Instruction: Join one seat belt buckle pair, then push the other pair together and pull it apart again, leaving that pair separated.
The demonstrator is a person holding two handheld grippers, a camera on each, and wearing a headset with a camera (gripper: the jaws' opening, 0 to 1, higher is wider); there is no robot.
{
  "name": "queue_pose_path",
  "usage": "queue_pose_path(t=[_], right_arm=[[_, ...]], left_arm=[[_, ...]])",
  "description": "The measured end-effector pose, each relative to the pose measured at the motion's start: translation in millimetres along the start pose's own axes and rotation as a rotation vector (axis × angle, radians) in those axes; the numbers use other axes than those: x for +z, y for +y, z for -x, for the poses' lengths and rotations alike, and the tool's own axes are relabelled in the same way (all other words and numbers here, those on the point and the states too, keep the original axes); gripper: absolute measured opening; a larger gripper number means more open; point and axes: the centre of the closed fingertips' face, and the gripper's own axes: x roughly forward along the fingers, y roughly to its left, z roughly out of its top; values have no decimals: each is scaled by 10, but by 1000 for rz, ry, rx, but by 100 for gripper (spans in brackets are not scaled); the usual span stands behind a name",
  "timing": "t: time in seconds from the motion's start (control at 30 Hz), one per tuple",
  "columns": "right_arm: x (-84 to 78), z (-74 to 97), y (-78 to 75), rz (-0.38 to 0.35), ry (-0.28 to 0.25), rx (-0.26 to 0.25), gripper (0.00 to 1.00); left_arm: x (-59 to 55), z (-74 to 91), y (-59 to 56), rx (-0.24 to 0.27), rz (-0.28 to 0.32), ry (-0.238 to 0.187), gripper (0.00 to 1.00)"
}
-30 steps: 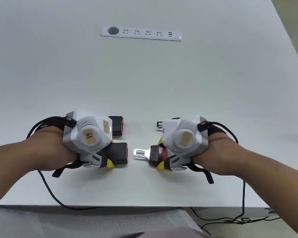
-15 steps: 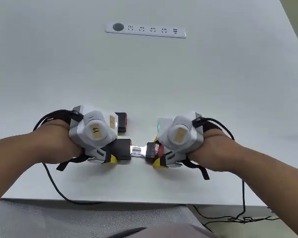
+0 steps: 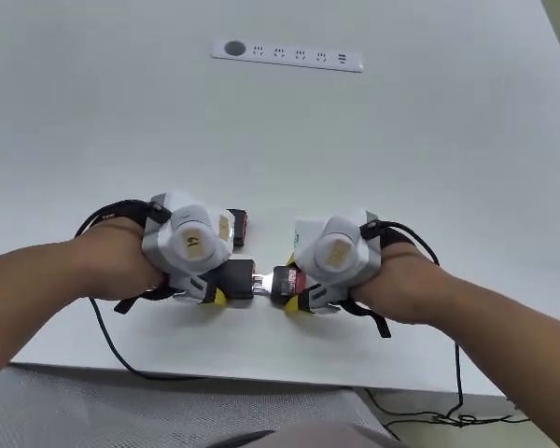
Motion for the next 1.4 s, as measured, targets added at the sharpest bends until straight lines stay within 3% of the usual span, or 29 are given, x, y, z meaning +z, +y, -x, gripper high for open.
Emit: queue_pose_path(t=[0.27,0.4,0.73,0.8,1.1,1.2,1.4], right_arm=[[13,-19,-21,15,0,0,31],[72,-36,-24,16,-2,-3,31],[152,-112,-25,10,-4,-15,30],[242,-131,-17,7,-36,-21,30],[201,-53,22,5,-8,-18,30],[168,-29,22,24,-13,-7,30],[134,-24,3,7,-30,-12,30]], left_arm=[[-15,-17,11,-18,-38,-14,34],[-31,-27,27,-18,-30,-34,34],[-31,-49,31,-22,-40,-30,34],[-38,-52,21,-25,-41,-26,33],[-46,-68,28,-23,-39,-17,34],[-56,-57,36,-17,0,-51,34],[-39,-35,44,-14,13,-50,33]])
